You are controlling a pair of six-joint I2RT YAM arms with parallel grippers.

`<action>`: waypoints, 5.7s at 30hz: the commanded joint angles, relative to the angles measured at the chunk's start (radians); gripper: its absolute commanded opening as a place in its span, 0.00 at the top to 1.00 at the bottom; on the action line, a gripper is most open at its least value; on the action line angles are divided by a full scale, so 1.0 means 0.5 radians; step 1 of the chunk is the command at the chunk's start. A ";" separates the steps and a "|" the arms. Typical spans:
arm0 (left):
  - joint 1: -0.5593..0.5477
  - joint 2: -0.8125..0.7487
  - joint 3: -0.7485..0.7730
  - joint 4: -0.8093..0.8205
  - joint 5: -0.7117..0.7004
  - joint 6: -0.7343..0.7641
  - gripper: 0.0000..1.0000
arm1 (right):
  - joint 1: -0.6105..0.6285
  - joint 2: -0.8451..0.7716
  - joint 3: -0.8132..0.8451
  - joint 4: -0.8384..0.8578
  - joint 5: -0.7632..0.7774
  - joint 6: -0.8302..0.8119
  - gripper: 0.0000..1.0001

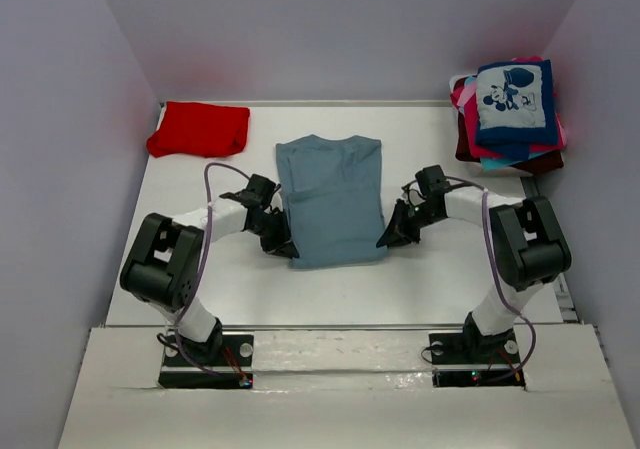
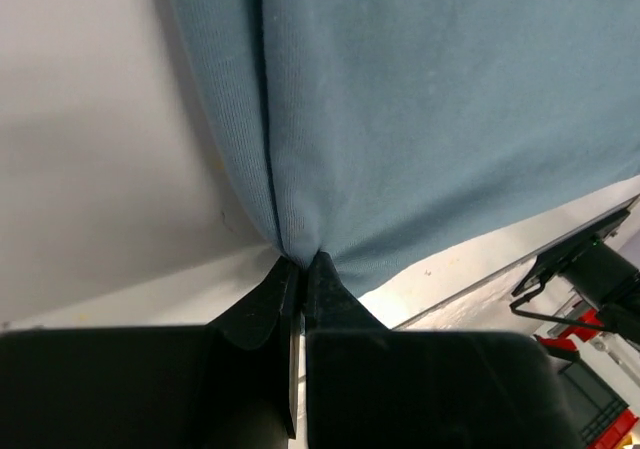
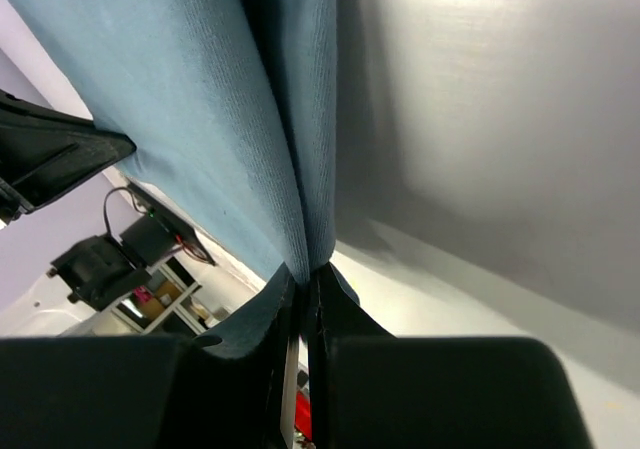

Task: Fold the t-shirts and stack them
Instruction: Grab one side of the 2/3 rectangular tshirt with both arms, then fold the long partially folded tshirt into a neat square

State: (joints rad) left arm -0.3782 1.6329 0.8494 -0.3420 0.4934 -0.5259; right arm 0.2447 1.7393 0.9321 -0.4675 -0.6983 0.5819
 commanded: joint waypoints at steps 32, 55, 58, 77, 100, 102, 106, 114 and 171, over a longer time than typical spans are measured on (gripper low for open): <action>-0.271 -1.039 0.071 -0.703 -0.299 -0.255 0.94 | 0.152 -0.981 -0.119 -0.673 0.148 -0.096 0.93; -0.044 0.004 1.479 -0.810 -0.419 0.094 0.94 | 0.115 0.040 1.268 -0.712 0.393 -0.099 0.93; 0.035 0.130 1.602 -0.810 -0.425 0.134 0.94 | 0.075 0.199 1.454 -0.722 0.396 -0.090 0.93; 0.259 0.842 2.397 -0.761 -0.297 0.101 0.94 | -0.057 0.985 2.513 -0.949 0.387 -0.010 0.93; 0.278 1.030 2.379 -0.105 -0.787 0.242 0.94 | -0.075 1.323 2.937 -0.452 0.602 -0.013 0.93; 0.278 1.014 2.348 -0.022 -0.885 0.248 0.94 | -0.075 1.332 2.965 -0.409 0.632 -0.013 0.93; 0.278 1.069 2.412 0.000 -0.956 0.248 0.55 | -0.075 1.482 3.231 -0.461 0.639 -0.007 0.88; 0.278 1.232 2.615 -0.117 -1.033 0.248 0.01 | -0.094 1.513 3.195 -0.464 0.703 -0.001 0.00; 0.259 1.309 2.026 0.012 -0.496 -0.022 0.60 | -0.094 1.495 2.505 -0.430 0.470 -0.038 0.65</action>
State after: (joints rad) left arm -0.2428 2.3131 1.8744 -0.3359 0.2333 -0.5308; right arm 0.2005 2.5031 2.2131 -0.7277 -0.4343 0.5571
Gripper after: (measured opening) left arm 0.540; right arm 0.373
